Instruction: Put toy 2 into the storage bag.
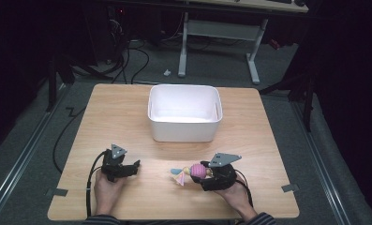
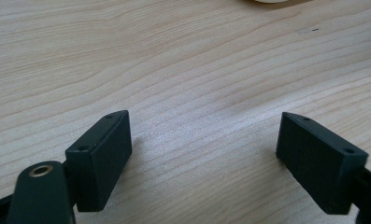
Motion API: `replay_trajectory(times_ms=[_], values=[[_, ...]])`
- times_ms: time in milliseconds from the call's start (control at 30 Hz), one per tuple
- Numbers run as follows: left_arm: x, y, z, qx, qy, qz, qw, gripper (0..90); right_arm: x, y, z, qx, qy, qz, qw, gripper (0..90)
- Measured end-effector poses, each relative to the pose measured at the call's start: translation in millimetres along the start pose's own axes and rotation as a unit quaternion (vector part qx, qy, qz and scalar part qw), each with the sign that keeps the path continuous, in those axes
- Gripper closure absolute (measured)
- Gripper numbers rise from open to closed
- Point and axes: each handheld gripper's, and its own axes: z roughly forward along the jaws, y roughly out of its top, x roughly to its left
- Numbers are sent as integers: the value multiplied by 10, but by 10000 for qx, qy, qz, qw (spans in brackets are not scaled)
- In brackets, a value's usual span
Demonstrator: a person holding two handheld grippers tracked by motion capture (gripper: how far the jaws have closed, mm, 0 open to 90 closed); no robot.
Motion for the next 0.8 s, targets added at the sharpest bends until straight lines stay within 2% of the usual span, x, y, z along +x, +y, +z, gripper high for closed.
replay_trajectory(times_ms=[400,800], values=[[-2,0,1,0,8,7,10000,187,-82,32,-112,-63,-127,62,9999,335],[-4,1,3,-6,14,4,10000,187,-218,104,-332,-244,-241,194,9992,334]])
